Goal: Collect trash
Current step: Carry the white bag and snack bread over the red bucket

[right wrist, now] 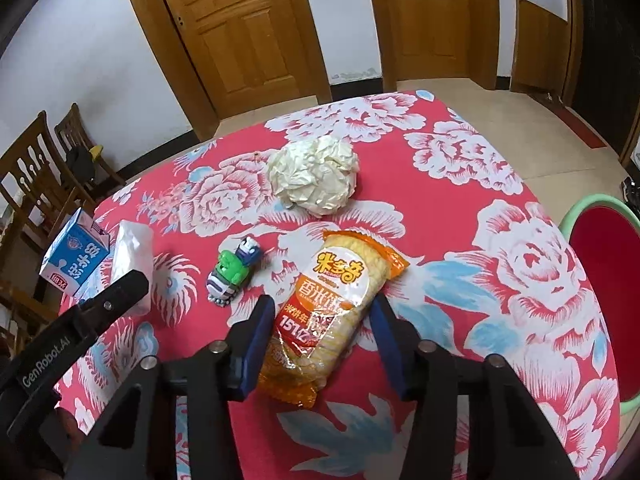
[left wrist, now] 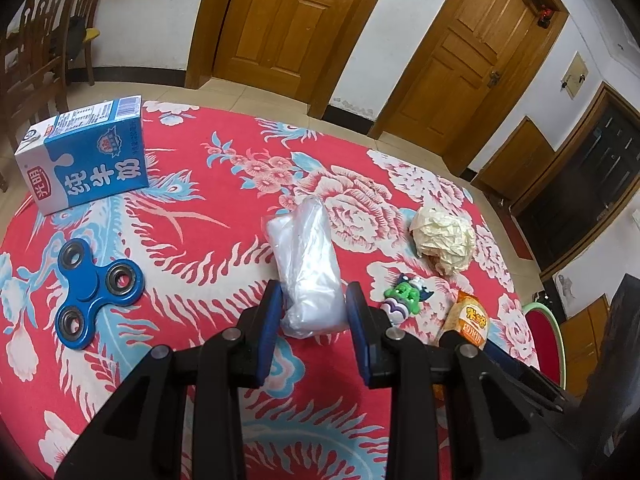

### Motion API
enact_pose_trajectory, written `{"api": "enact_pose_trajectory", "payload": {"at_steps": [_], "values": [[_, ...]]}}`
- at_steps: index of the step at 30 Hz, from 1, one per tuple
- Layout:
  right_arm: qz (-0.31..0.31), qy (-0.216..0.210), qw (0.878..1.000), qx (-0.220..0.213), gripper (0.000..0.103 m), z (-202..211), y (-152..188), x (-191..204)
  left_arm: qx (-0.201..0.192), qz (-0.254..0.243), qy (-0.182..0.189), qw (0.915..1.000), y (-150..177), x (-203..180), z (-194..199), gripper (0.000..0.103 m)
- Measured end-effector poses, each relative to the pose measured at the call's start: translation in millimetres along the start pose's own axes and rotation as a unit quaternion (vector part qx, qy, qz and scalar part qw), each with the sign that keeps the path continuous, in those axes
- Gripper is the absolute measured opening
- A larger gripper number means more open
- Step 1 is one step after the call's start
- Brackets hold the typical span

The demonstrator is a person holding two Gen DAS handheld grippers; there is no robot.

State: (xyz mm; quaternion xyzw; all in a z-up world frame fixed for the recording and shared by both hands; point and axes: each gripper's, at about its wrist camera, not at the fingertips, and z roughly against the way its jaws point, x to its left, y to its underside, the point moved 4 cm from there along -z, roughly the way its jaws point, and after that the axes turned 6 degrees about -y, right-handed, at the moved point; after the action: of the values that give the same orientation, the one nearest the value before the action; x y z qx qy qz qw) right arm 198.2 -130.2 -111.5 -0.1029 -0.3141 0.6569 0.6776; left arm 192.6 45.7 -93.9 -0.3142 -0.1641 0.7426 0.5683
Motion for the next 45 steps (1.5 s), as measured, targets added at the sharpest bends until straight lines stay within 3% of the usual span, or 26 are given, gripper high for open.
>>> {"api": "enact_pose_trajectory", "payload": {"at_steps": [26,45], "values": [[-0.031,-0.021,0.997,-0.067,0.051,84,16,-55,-0.013,-0.055,0.013,0.9983,18,-46,36,0.033],[-0.088,-0.003,0.991,-0.104,0.051,131,29,-128,-0.003,-0.122,0.043,0.9916,42,-124,47,0.033]]}}
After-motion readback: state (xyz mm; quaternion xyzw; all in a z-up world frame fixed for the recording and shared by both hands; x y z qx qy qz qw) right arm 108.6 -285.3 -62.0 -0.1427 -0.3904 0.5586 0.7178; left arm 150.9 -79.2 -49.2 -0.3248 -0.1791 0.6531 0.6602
